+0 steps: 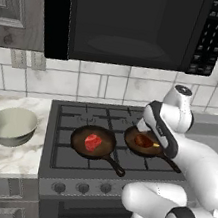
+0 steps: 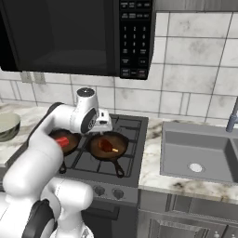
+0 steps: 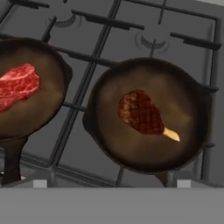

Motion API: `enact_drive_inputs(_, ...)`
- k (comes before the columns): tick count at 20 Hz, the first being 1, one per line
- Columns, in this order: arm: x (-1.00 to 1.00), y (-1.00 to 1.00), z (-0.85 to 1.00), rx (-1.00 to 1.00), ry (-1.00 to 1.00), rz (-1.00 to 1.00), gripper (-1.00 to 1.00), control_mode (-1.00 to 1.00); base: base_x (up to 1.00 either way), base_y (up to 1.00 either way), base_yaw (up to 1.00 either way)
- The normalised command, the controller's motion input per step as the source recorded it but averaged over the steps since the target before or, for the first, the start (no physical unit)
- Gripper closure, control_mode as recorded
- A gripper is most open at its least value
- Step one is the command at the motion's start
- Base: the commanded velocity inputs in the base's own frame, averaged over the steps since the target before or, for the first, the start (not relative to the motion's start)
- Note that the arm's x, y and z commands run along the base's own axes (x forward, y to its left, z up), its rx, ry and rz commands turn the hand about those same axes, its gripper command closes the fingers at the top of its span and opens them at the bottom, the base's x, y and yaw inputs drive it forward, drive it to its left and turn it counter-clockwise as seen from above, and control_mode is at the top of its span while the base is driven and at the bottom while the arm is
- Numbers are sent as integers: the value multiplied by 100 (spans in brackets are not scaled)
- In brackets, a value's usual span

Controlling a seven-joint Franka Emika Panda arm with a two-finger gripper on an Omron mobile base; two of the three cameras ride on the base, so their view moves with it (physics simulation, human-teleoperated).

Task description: Place one of the steaks on the plate and the other in the bowl. Then place the bowl in the fridge.

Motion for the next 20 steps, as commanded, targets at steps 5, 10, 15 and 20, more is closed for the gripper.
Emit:
enact_drive_inputs(5, 38, -10, -35, 0, 1, 8, -100, -100, 0, 0, 0)
enact_drive_inputs(10, 50, -6, -25, -4, 5, 8, -100, -100, 0, 0, 0)
enact_drive_inputs(15, 45, -6, -13, -6, 10, 4, -100, -100, 0, 0, 0)
enact_drive_inputs(20, 9, 0, -1, -1, 7, 1, -100, -100, 0, 0, 0)
